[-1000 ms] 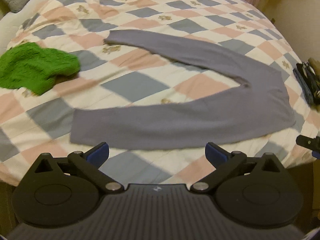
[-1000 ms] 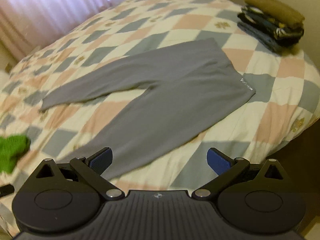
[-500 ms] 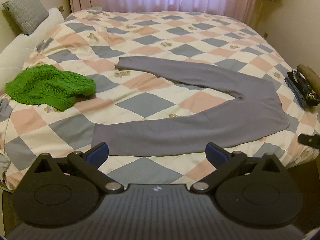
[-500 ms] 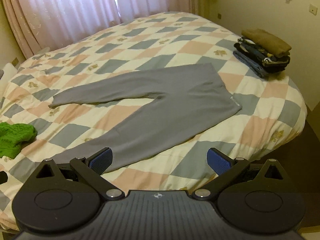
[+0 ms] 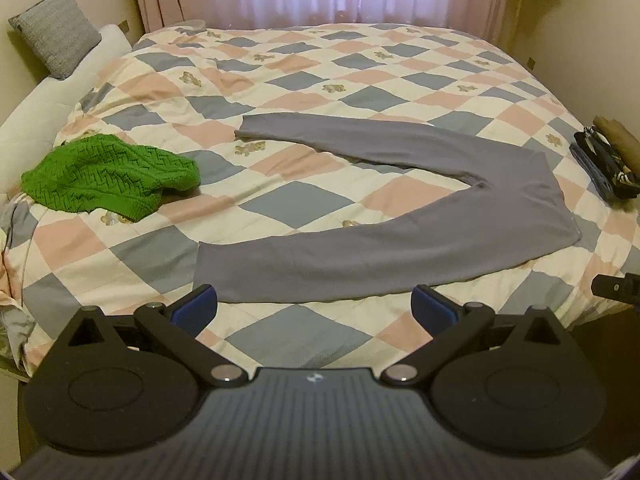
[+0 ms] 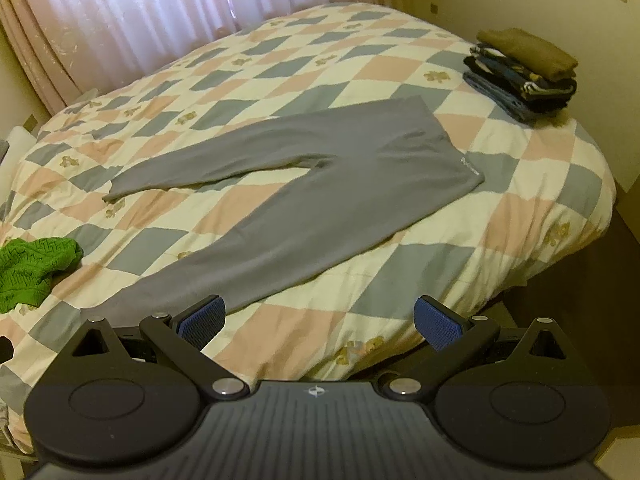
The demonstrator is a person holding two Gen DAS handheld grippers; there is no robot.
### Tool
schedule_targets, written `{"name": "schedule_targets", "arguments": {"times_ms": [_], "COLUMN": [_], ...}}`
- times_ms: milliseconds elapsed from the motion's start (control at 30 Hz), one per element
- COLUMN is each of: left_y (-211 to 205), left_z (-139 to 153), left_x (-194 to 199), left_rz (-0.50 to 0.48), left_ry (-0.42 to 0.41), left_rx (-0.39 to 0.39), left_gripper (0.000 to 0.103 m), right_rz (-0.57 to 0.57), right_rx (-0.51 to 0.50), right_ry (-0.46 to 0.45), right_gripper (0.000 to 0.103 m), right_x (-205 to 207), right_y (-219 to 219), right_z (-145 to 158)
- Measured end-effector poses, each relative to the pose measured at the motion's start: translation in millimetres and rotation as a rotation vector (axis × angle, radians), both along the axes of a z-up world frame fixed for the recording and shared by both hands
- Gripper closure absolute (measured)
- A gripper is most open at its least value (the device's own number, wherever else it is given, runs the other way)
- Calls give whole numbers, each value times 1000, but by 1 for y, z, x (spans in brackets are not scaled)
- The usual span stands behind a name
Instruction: Fold clothes
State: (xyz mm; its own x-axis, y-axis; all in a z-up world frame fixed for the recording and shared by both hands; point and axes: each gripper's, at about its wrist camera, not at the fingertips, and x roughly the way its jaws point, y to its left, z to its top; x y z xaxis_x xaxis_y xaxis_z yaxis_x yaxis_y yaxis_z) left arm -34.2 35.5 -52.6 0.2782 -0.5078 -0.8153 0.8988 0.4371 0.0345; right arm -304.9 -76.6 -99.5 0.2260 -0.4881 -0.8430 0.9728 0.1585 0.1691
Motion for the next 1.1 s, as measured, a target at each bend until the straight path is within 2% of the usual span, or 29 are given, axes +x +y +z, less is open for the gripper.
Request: {"name": "schedule_targets", "arguments": {"times_ms": [600, 1100], "left_y": [21, 0], "left_z": [0, -1], "left_x": [9, 7], "left_rz": [49, 11], "left_ry": [4, 2], "left_rx": [1, -16], "left_gripper": [1, 1], "right_rz": [48, 15], "right_rx": [11, 0], "right_ry": [-4, -16], "right_gripper": [0, 0], "right_x": [17, 12], "right_y": [7, -5], "right_z": [0, 0]}}
